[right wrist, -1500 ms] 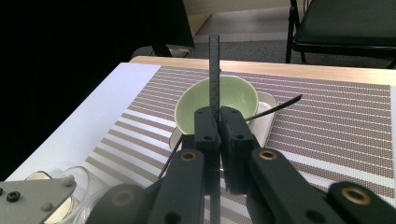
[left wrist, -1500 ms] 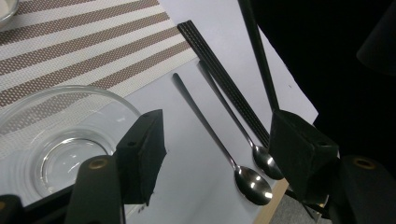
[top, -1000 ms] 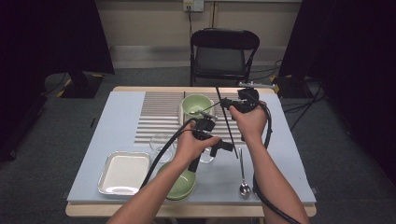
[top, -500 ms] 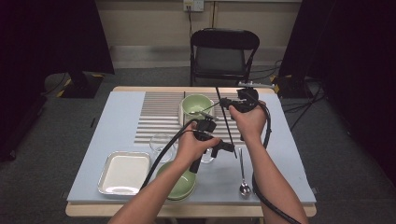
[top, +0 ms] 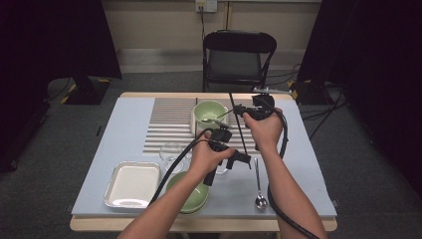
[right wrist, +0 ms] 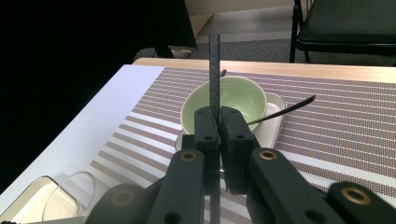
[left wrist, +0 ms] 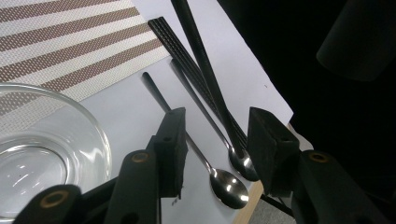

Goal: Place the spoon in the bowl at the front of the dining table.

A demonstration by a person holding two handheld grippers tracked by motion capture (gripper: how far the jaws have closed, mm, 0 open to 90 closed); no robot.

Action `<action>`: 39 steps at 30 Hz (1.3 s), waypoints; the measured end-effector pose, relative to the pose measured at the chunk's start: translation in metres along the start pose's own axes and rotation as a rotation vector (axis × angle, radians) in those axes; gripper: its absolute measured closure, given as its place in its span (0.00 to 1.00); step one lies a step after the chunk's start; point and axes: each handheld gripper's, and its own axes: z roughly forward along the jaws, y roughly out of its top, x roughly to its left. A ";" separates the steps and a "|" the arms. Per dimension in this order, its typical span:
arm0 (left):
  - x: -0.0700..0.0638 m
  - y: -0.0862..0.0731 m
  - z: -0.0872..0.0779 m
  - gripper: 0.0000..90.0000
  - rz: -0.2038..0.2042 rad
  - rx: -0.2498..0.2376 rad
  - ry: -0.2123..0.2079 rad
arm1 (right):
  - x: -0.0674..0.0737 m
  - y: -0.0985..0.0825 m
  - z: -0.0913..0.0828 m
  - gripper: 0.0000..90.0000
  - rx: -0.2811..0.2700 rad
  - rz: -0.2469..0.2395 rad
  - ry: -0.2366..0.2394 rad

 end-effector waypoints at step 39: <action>0.003 -0.002 0.008 0.89 -0.094 -0.029 -0.022 | -0.004 -0.002 0.002 0.96 -0.002 0.040 -0.005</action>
